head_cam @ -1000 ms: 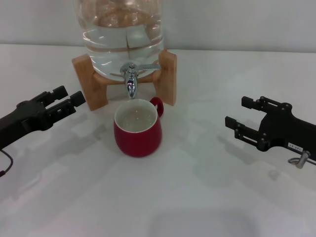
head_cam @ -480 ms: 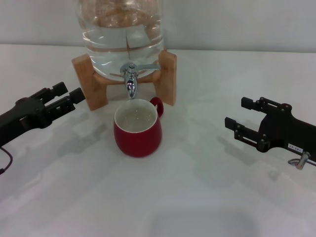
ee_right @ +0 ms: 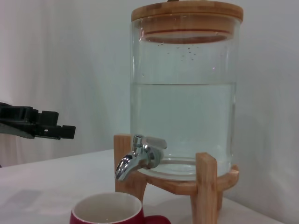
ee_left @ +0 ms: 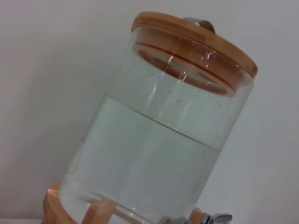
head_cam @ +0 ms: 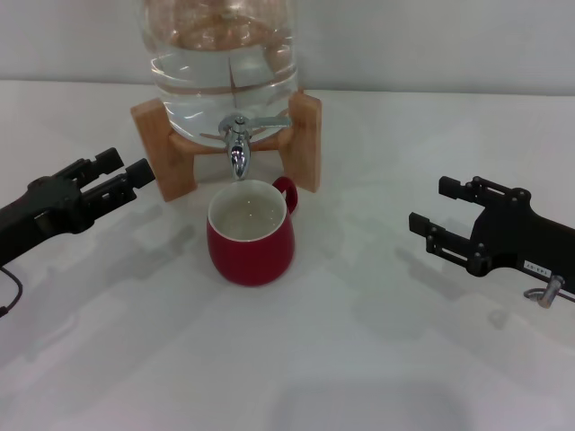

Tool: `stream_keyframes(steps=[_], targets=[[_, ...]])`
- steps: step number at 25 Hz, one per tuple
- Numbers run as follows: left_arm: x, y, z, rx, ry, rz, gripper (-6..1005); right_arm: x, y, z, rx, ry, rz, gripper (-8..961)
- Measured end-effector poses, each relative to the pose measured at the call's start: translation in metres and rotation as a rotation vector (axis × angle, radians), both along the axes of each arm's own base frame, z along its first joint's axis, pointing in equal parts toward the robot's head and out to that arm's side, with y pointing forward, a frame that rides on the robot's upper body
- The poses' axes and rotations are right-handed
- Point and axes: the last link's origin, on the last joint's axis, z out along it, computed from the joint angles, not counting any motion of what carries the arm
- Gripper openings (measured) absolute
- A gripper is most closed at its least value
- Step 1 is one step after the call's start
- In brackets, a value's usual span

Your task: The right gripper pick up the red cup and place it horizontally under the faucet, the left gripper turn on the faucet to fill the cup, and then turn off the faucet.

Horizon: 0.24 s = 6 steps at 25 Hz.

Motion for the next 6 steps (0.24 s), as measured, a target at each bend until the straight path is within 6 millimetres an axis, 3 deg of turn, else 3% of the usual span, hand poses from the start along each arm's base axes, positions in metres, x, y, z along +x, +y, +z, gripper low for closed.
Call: stream_keyframes(steps=[6], targets=[[-0.0006,-0.0006,0.0001,0.001,-0.001,0.002,815,-0.0006,0.0002,0.0002,0.001,0.001,0.001,632]])
